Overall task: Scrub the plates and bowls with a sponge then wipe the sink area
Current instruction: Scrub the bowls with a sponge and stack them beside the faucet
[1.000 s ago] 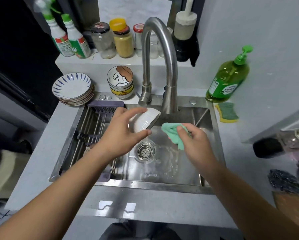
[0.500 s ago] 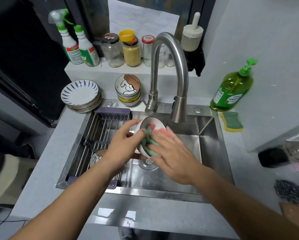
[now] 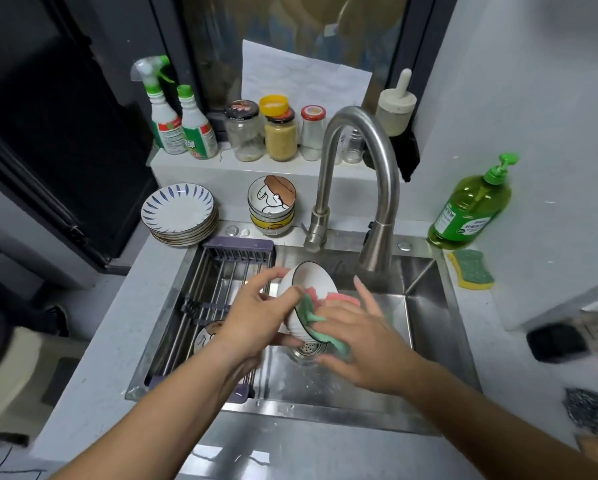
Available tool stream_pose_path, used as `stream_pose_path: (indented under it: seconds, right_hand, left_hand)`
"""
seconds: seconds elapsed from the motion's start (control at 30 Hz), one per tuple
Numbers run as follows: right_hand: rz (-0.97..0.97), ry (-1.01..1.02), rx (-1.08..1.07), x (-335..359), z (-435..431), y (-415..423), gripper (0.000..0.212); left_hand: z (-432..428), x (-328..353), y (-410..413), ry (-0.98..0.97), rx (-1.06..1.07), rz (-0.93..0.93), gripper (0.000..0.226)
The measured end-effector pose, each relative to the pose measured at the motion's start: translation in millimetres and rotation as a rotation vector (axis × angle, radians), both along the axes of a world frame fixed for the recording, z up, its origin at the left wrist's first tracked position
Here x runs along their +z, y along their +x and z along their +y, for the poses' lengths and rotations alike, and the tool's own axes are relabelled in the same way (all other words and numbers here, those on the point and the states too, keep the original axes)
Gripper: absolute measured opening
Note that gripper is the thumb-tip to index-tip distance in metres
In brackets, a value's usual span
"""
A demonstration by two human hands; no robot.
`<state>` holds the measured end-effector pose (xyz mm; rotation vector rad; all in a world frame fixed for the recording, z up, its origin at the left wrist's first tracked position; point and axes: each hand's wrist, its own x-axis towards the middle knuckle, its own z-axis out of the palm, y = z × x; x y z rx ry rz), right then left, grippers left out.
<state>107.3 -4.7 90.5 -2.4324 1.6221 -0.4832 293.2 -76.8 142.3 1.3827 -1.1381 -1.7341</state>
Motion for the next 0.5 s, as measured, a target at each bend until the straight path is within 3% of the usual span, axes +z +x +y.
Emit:
stream_pose_path:
  seconds: [0.07, 0.2, 0.33, 0.4, 0.5]
  right_hand:
    - [-0.108, 0.02, -0.052, -2, -5, 0, 0.044]
    - [-0.673, 0.169, -0.327, 20, -8, 44, 0.034]
    - [-0.801, 0.267, -0.421, 31, -11, 62, 0.032]
    - [-0.704, 0.172, -0.31, 36, -12, 51, 0.032]
    - [-0.225, -0.135, -0.096, 31, -21, 15, 0.039]
  left_hand:
    - [-3, 2, 0, 0.001, -0.035, -0.002, 0.025]
    - [-14, 10, -4, -0.05, -0.032, 0.01, 0.018]
    - [-17, 14, -4, -0.12, 0.029, 0.037, 0.017]
    - [-18, 21, -3, -0.122, 0.024, 0.033, 0.016]
    - [-23, 37, 2, 0.005, -0.089, 0.057, 0.01]
